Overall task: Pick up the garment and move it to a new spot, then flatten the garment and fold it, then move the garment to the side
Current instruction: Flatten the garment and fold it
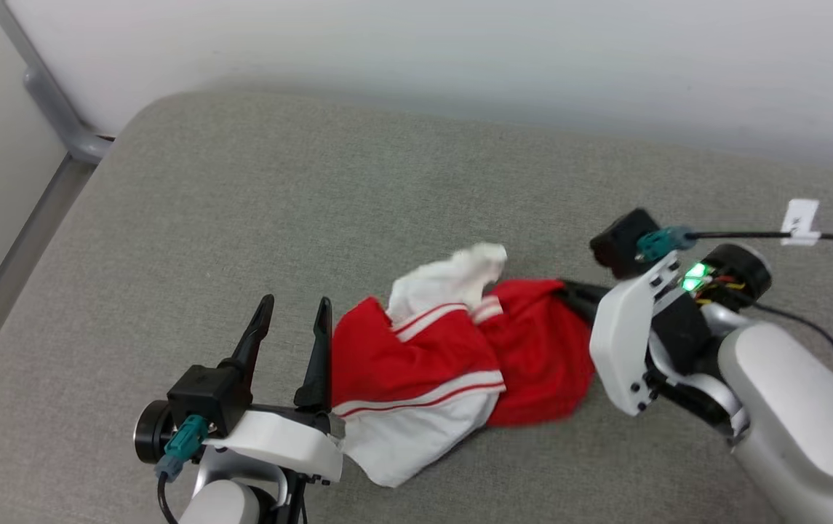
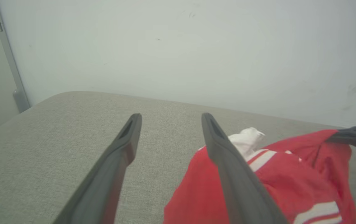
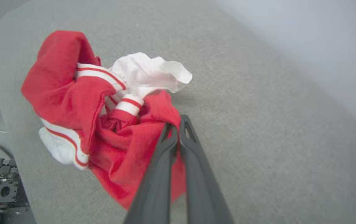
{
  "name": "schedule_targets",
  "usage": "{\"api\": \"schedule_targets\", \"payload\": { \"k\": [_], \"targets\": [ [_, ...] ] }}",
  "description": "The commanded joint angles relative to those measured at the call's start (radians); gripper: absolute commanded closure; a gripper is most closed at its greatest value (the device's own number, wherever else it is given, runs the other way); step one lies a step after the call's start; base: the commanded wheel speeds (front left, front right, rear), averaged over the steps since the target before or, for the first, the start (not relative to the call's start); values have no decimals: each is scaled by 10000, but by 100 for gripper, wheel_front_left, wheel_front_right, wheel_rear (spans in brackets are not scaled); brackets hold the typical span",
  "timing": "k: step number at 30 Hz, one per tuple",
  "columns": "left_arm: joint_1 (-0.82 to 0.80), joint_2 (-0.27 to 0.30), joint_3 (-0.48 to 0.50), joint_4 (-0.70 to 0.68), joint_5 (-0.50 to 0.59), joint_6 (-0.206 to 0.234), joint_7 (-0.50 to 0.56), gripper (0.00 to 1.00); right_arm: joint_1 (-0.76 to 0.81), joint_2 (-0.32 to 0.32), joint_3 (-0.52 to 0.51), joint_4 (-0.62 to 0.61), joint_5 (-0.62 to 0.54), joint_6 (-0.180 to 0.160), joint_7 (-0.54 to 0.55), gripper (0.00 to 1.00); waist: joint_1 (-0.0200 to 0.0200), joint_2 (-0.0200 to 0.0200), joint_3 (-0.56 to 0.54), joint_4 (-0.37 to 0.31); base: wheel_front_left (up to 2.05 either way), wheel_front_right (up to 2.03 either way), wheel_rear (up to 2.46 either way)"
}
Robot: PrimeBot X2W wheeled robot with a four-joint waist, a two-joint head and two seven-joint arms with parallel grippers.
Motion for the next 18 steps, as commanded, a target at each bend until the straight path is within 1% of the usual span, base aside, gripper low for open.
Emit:
{"api": "schedule_targets", "payload": {
  "k": [1,4,6,10,11,12,13,18],
  "targets": [
    [118,-43,59,25,65,-40,-48,0,-201,-98,-311,-220,-163,-10,-139,100,-1,0,-196,-243,0,0,0],
    [247,-59,114,63,95,-74,-46,0,-155,-211,-1245,-529,-435,-12,-243,100,-1,0,-341,-527,0,0,0],
    [299,-63,137,55,119,-82,-39,0,187,-244,-1982,-615,-578,-10,-168,100,-1,0,-417,-711,0,0,0],
    [372,-61,185,99,114,-135,-37,0,1118,-215,-3890,-600,-988,-10,41,100,-1,0,-489,-1012,0,0,0],
    [372,-61,185,99,114,-135,-37,0,1118,-215,-3890,-600,-988,-10,41,100,-1,0,-489,-1012,0,0,0],
    [390,-50,192,131,123,-148,-37,0,1783,-172,-4972,-432,-1202,-10,126,100,-1,0,-516,-1124,0,0,0],
    [390,-50,192,131,123,-148,-37,0,1783,-172,-4972,-432,-1202,-10,126,100,-1,0,-516,-1124,0,0,0],
    [436,9,198,218,101,-194,-38,0,3539,387,-7523,-17,-1577,-10,104,100,-1,0,-569,-1345,0,0,0]
  ]
}}
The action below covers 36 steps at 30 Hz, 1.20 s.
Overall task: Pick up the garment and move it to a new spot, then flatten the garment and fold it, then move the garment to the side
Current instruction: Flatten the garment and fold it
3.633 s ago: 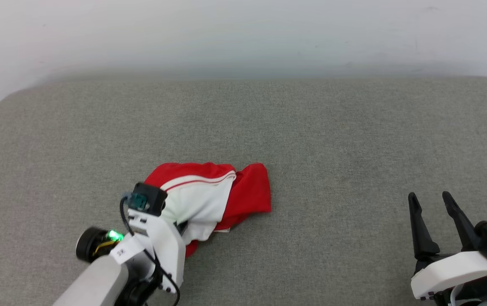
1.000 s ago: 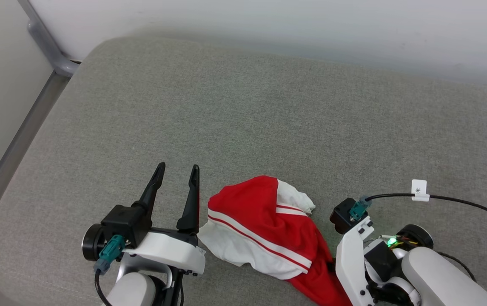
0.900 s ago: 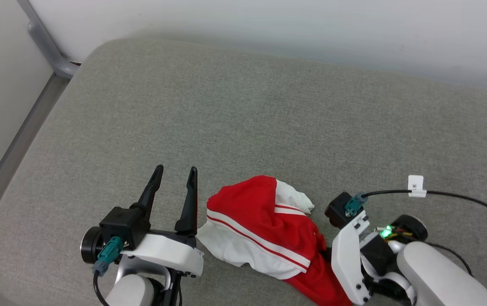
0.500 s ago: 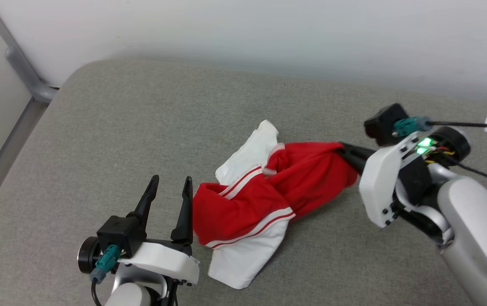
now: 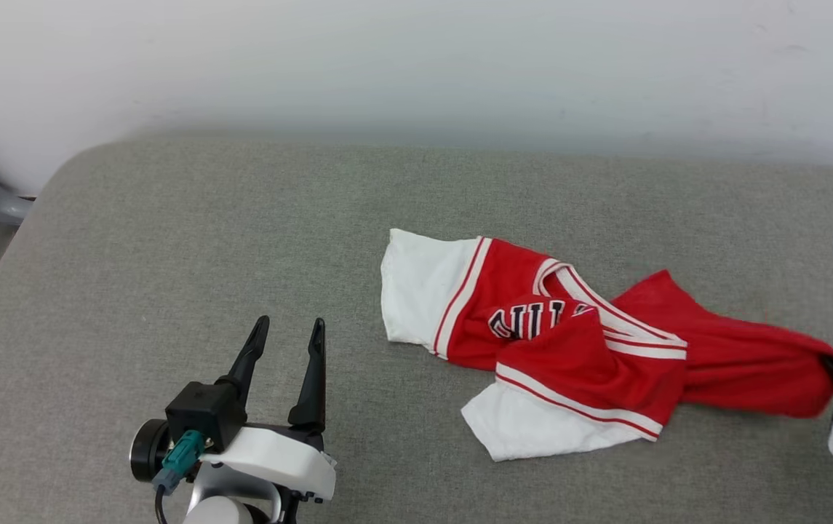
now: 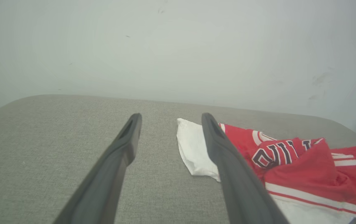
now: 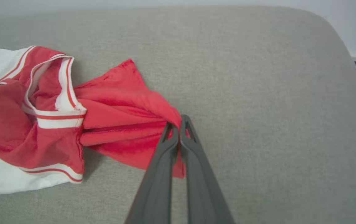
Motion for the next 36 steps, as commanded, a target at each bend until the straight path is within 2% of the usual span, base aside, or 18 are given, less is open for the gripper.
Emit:
{"api": "schedule_targets", "payload": {
  "k": [1,5,9,10,11,12,19,22,25,30,33,36],
  "targets": [
    [82,32,26,13,-42,-14,-24,0,243,121,-271,29,-101,-10,-69,100,1,-1,-26,-54,0,0,0],
    [136,100,28,59,-75,-10,4,0,1329,820,-1750,297,-416,-10,-157,100,1,-1,-39,-191,0,0,0],
    [189,175,36,63,-100,31,59,0,1760,1366,-2156,668,-603,-9,-684,100,1,-1,-2,-320,0,0,0],
    [199,191,44,64,-117,41,67,0,1682,1507,-2216,675,-577,-9,-1013,65,1,-1,-1,-348,0,0,0],
    [223,214,52,75,-125,54,71,0,1632,1585,-2184,713,-645,-9,-1317,22,1,-1,-21,-379,0,0,0],
    [245,233,52,79,-140,61,82,0,1586,1691,-2150,724,-682,-9,-1694,0,1,-1,-46,-398,0,0,0],
    [477,333,43,96,-179,136,188,0,1525,2146,-1813,332,-1091,-9,-4597,0,1,-1,-430,-499,0,0,0],
    [564,386,55,50,-221,178,240,0,1716,2342,-1613,-44,-1417,-9,-5337,0,1,-1,-623,-549,0,0,0],
    [681,450,58,-19,-240,235,292,0,1934,2532,-1315,-496,-1689,-9,-5625,0,1,-1,-730,-596,0,0,0],
    [720,519,57,-135,-225,298,375,0,2348,2704,-603,-1025,-1815,-9,-5088,0,1,-1,-794,-701,0,0,0],
    [727,556,33,-190,-238,328,420,0,2652,2625,171,-1236,-1619,-9,-4012,0,1,-1,-793,-739,0,0,0],
    [698,569,7,-222,-250,333,457,0,2821,2172,1213,-1541,-1261,-9,-2691,0,1,-1,-774,-734,0,0,0]
  ]
}}
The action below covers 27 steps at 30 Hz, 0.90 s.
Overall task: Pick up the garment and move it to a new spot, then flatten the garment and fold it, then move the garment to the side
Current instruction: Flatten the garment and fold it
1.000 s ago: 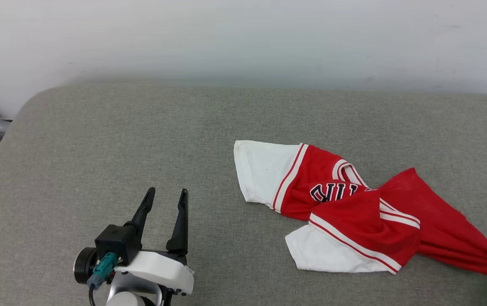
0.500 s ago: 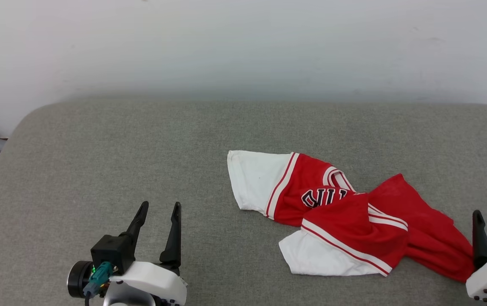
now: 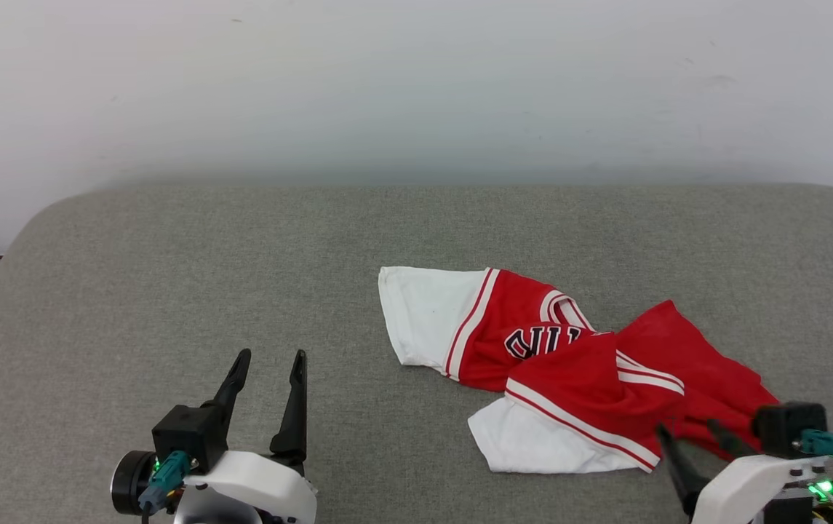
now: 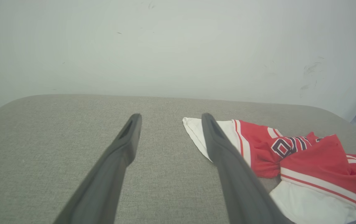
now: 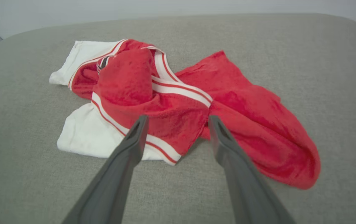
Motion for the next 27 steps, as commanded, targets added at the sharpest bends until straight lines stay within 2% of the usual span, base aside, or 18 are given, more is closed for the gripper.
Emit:
{"api": "schedule_targets", "payload": {
  "k": [1,6,12,17,23,24,25,26,27],
  "targets": [
    [10,38,-19,-20,4,33,21,0,125,-226,325,-168,184,-7,402,0,0,0,31,19,0,0,0],
    [-286,25,-76,-96,20,-15,-1,0,-366,-1191,2130,-524,995,-7,2171,0,0,0,402,211,0,0,0],
    [-700,-112,-204,-53,92,-90,-101,0,-1575,-2082,3907,-228,1599,-7,3213,0,0,0,1053,663,0,0,0],
    [-967,-295,-261,73,73,-120,-226,0,-2561,-2486,5259,543,2045,-7,3694,0,0,0,1501,984,0,0,0],
    [-1160,-419,-218,277,59,-196,-345,0,-2954,-2708,6032,2013,2558,-7,4347,0,0,0,1836,1205,0,0,0],
    [-1187,-435,-201,312,64,-188,-372,0,-2905,-2708,6114,2220,2689,-8,4505,5,0,0,1853,1215,0,0,0],
    [-1195,-438,-177,338,61,-199,-389,0,-2884,-2688,6167,2341,2771,-7,4560,60,0,0,1867,1216,0,0,0],
    [-1199,-446,-158,366,62,-203,-410,0,-2917,-2698,6233,2397,2801,-7,4558,98,0,0,1873,1207,0,0,0],
    [-1190,-455,-133,391,68,-202,-404,0,-2919,-2702,6285,2423,2861,-5,4571,100,0,0,1869,1187,0,0,0]
  ]
}}
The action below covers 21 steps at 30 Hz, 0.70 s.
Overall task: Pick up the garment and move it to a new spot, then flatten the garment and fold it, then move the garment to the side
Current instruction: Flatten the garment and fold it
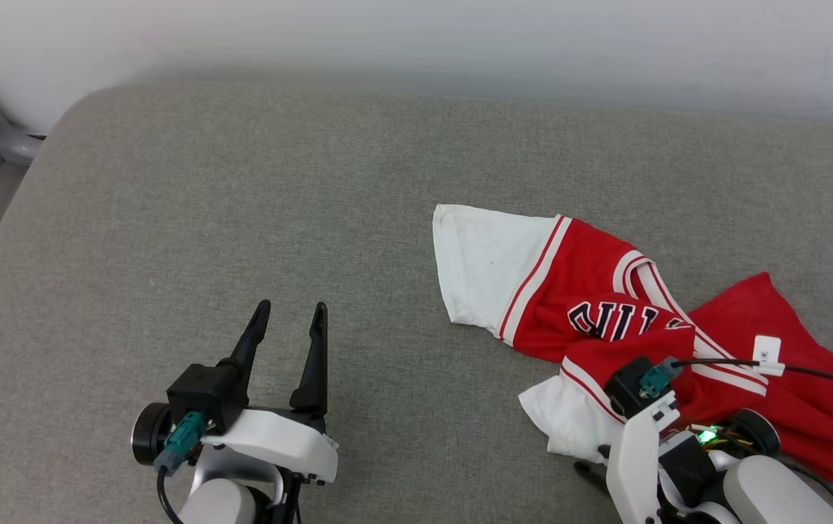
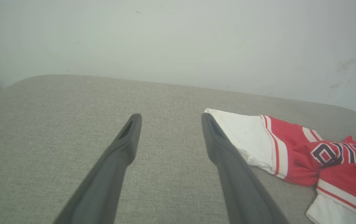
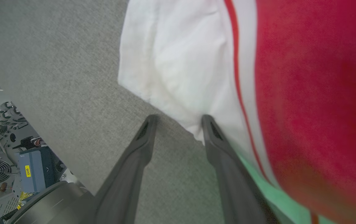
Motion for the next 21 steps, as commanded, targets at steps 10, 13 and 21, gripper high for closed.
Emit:
{"api": "schedule_targets", "payload": {
  "k": [10,13,21],
  "targets": [
    [243,10,164,190,14,-32,-96,0,641,237,-1800,-1027,-198,-5,-1585,100,0,0,-643,-566,0,0,0],
    [325,59,169,194,19,-34,-99,0,966,340,-2631,-1371,-375,-5,-1789,100,0,0,-793,-714,0,0,0],
    [571,184,101,102,-20,12,-5,0,2650,1311,-6418,-2593,-1321,-3,-1540,100,0,0,-1197,-1153,0,0,0]
  ]
}}
